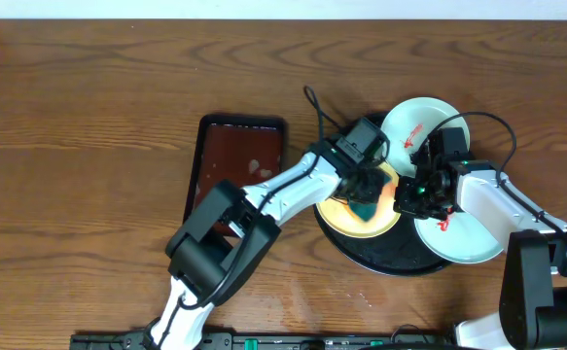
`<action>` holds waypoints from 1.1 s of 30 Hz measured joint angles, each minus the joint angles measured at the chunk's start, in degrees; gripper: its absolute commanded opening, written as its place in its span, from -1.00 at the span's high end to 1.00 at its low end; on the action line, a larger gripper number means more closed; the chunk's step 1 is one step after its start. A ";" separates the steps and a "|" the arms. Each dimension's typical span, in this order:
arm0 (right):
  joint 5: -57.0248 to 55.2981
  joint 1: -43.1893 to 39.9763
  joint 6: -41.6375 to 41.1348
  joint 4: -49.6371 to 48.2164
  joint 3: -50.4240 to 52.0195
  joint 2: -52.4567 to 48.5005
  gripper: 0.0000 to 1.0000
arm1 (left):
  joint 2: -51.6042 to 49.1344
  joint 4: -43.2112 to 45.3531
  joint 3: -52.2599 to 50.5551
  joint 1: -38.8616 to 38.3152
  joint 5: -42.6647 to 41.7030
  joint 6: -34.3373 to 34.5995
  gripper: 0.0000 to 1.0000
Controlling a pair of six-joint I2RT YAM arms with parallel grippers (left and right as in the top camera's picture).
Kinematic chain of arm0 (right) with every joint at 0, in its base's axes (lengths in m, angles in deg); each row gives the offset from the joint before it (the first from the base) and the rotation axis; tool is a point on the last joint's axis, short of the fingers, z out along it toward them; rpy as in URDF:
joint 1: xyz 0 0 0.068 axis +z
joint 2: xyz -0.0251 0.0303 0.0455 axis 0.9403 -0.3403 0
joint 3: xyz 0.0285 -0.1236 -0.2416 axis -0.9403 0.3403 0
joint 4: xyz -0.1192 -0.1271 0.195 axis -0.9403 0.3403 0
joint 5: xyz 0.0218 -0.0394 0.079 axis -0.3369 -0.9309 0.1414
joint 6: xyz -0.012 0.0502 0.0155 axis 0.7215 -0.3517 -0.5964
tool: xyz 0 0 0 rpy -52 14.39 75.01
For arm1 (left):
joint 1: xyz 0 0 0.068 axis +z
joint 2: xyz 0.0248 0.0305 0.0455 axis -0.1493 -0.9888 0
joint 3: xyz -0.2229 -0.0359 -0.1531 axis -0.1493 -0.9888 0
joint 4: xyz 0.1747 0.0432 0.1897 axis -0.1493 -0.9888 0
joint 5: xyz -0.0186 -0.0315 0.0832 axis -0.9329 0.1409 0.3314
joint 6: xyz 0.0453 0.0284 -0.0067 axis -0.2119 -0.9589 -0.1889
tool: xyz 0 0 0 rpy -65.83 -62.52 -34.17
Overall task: Clean dirty plates on tray and stack at the side
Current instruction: 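Scrub the yellow plate with the sponge while the right gripper holds its rim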
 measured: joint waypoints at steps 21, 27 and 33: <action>-0.09 0.00 0.00 -0.11 0.00 0.00 0.98 | -0.26 -21.79 6.67 0.83 21.20 2.78 0.85; 0.76 0.13 -0.04 -0.28 0.00 -0.09 0.97 | -0.44 -19.39 6.67 1.60 22.93 3.15 0.85; 0.85 0.13 -0.22 -0.35 0.00 -0.11 0.98 | -1.31 -11.34 6.60 1.79 13.00 0.17 0.85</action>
